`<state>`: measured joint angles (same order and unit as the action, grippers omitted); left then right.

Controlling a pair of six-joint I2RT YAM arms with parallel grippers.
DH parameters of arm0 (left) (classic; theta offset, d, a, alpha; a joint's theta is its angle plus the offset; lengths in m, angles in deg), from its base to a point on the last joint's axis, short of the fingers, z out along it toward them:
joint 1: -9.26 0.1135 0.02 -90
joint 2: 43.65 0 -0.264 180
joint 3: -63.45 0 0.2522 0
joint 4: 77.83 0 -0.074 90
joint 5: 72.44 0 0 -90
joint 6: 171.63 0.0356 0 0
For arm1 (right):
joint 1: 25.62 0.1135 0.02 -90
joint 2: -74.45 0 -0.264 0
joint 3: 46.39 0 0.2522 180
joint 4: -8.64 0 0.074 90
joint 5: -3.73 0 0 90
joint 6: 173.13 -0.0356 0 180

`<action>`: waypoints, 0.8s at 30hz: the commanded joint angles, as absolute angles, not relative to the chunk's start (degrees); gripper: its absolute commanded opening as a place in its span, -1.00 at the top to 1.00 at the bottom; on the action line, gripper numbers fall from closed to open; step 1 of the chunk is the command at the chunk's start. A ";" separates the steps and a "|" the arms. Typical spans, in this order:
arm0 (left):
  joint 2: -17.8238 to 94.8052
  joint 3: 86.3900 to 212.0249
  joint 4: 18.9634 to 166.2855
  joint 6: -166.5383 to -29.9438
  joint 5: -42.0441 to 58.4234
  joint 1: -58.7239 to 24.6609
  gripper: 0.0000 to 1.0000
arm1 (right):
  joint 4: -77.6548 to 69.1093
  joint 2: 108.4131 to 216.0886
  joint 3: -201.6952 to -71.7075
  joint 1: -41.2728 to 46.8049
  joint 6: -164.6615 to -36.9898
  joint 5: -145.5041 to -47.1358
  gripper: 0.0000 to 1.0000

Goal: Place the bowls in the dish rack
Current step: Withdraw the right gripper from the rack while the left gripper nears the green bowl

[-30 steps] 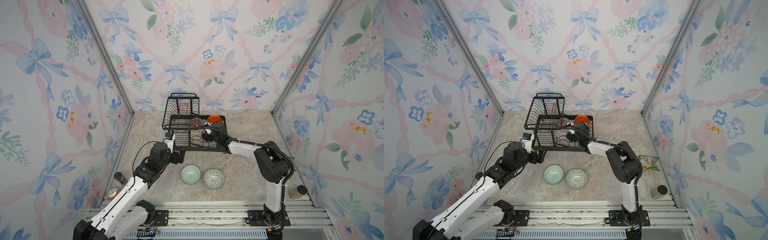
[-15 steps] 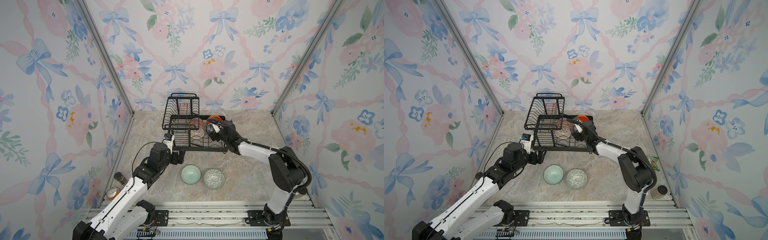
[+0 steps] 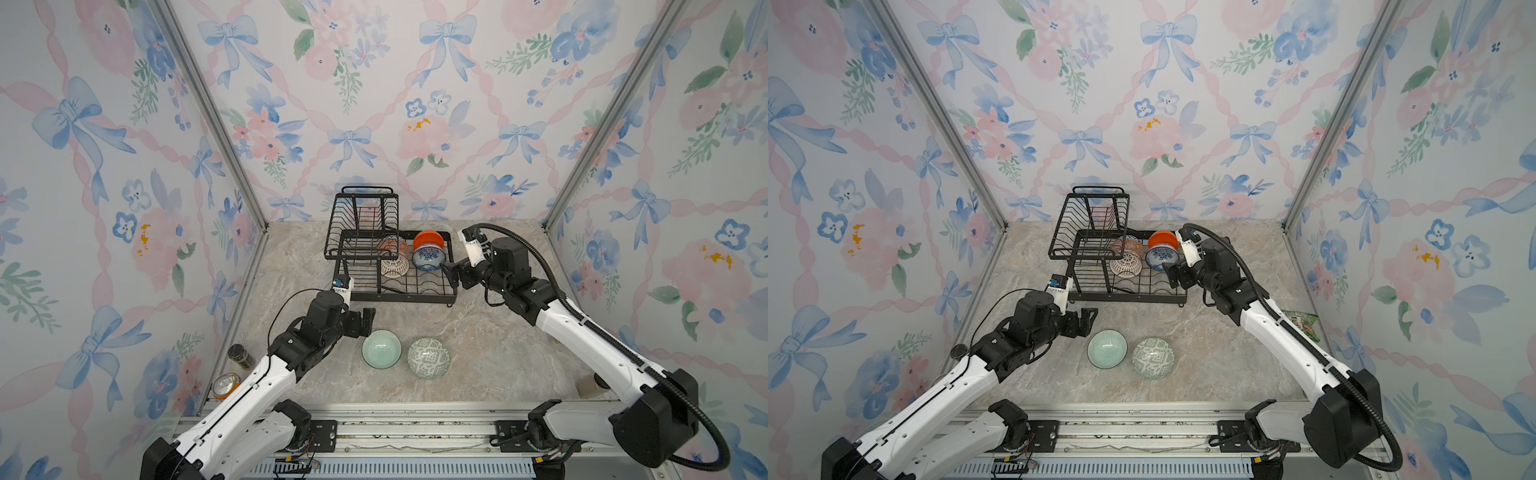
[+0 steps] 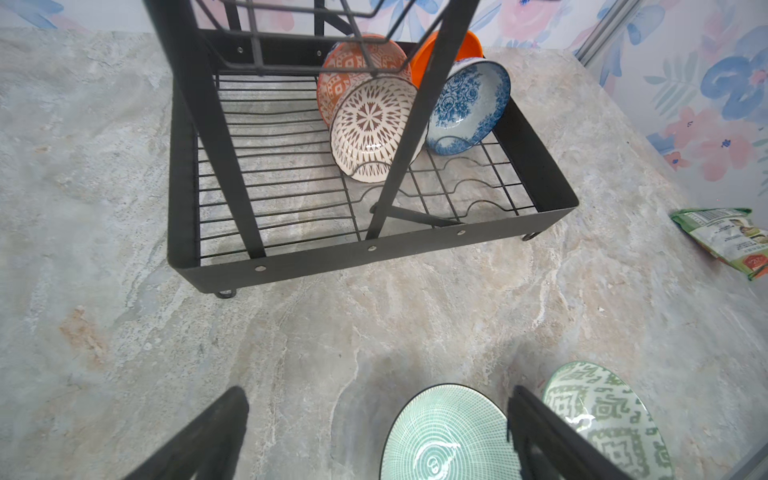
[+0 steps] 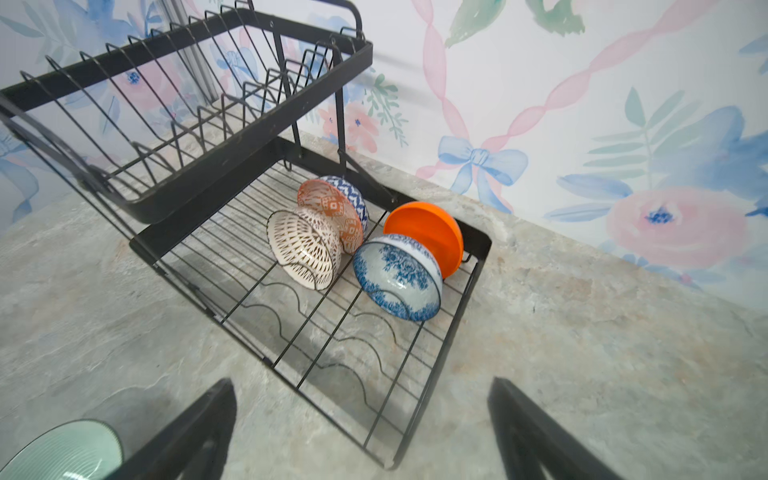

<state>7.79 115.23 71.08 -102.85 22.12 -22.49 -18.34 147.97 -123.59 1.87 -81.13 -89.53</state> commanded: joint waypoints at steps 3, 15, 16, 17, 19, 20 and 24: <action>8.82 115.53 68.11 -105.84 24.39 -25.29 -0.96 | -37.01 148.46 -128.52 2.19 -85.49 -93.39 -0.93; 8.36 109.08 66.46 -111.93 22.71 -27.18 -0.96 | -38.71 148.70 -127.48 2.00 -84.35 -96.20 -0.94; 8.27 108.87 66.27 -112.50 22.72 -27.30 -0.96 | -39.43 149.30 -128.41 1.98 -84.17 -96.77 -0.93; 8.29 108.60 66.25 -112.89 22.59 -27.39 -0.96 | -39.82 149.74 -129.01 2.11 -83.82 -97.07 -0.93; 8.33 107.84 65.83 -113.76 22.57 -27.57 -0.96 | -39.46 150.19 -128.91 2.21 -83.64 -97.17 -0.93; 8.46 107.47 65.58 -114.35 22.50 -27.66 -0.96 | -39.16 150.39 -128.67 2.16 -83.66 -97.17 -0.93; 8.93 106.05 65.55 -116.42 21.53 -28.58 -0.96 | -39.66 151.22 -128.50 2.23 -83.57 -97.25 -0.94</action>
<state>8.71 107.45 67.00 -113.88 22.60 -27.87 -37.98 150.61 -127.19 1.87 -83.77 -96.38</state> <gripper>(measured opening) 0.980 0.967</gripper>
